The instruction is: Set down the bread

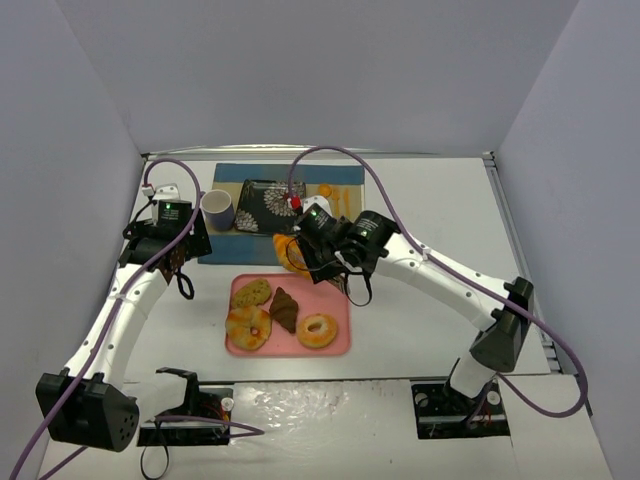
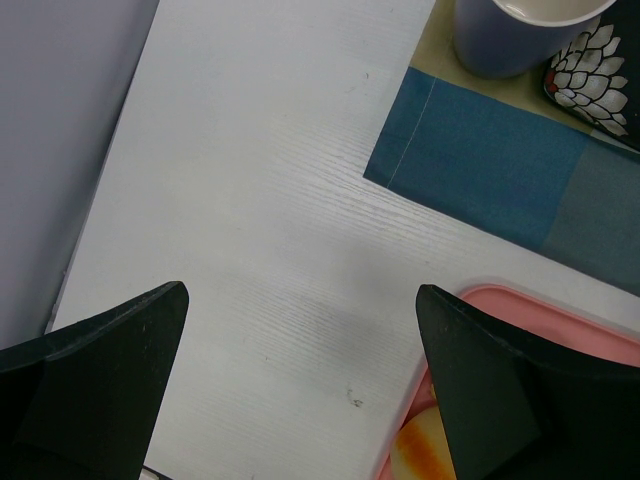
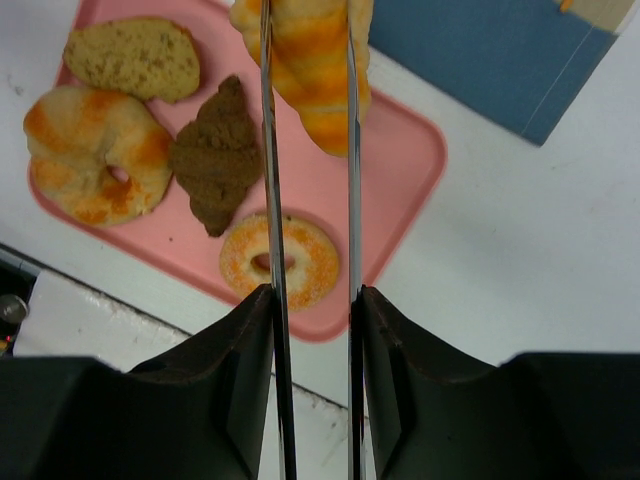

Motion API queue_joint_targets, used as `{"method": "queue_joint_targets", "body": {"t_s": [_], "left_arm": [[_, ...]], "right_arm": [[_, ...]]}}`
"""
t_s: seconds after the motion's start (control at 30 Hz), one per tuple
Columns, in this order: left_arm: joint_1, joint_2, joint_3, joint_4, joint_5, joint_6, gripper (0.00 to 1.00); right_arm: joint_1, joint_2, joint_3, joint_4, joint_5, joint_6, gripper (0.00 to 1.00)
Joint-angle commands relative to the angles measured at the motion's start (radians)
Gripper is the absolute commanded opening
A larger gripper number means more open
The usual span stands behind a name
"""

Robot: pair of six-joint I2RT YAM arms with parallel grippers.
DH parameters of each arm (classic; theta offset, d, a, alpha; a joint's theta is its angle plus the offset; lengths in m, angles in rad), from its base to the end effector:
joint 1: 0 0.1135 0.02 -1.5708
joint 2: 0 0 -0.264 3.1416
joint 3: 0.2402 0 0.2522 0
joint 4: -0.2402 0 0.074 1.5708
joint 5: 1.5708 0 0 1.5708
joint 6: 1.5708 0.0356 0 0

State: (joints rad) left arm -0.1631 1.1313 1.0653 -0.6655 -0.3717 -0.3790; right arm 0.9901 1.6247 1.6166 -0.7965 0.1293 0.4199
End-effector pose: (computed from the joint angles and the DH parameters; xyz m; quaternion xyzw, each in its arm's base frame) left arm 0.2348 -0.0255 0.3245 -0.1715 0.8842 0.0554 0.4310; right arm 0.1988 0.2947 0.3564 -0.2371 0.8950 0.1961 0.3229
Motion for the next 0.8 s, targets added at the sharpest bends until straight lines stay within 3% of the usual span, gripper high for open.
{"method": "queue_joint_targets", "body": {"t_s": [0.0, 0.4, 0.77], "left_arm": [[0.002, -0.017, 0.034, 0.011, -0.025, -0.006, 0.97], [0.002, -0.03, 0.039, -0.001, -0.022, -0.008, 0.97], [0.002, -0.034, 0.035, -0.001, -0.016, -0.012, 0.97]], "right_arm": [[0.001, 0.102, 0.171, 0.042, 0.118, -0.021, 0.0], [-0.138, 0.381, 0.559, 0.118, 0.136, -0.064, 0.0], [-0.248, 0.556, 0.707, 0.19, 0.046, -0.089, 0.0]]}}
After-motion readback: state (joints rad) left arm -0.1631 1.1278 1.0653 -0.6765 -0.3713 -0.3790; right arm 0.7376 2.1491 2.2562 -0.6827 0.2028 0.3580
